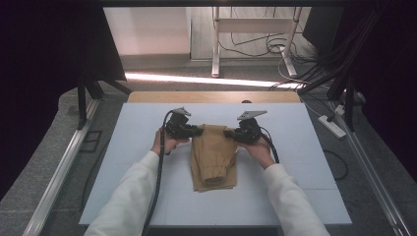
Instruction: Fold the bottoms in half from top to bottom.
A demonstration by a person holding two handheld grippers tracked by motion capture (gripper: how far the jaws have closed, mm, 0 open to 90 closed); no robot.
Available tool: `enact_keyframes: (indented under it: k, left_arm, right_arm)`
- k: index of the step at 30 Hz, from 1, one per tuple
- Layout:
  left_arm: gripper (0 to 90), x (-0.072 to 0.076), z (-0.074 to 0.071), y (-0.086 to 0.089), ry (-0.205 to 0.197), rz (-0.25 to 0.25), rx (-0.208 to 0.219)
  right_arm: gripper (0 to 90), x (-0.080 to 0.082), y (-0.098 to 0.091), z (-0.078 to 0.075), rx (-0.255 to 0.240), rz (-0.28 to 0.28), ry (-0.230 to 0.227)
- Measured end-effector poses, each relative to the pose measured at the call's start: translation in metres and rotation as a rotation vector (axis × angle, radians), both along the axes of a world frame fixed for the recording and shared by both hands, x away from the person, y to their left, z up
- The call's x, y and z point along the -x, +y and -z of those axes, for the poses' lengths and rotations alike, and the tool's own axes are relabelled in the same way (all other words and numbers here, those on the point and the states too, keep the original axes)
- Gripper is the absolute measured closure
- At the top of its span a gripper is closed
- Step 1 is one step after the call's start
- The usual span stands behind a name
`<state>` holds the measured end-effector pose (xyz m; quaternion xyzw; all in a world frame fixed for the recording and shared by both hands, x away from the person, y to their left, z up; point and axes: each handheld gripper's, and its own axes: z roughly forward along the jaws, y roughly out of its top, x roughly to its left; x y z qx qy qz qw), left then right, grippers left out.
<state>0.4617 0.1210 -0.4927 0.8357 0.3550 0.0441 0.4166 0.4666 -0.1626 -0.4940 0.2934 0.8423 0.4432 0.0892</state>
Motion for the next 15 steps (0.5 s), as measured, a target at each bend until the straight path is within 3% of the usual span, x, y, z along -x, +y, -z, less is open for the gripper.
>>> enact_keyframes:
  k: [8, 15]
  left_arm:
    - [74.7, -0.021, -0.008, -0.005, -0.028, 0.000, -0.031]
    - [74.4, -0.036, -0.010, -0.008, -0.033, -0.024, -0.033]
  right_arm:
    - [81.4, -0.019, -0.001, -0.004, -0.010, 0.044, -0.009]
    - [81.4, -0.035, 0.002, -0.008, 0.017, 0.072, -0.022]
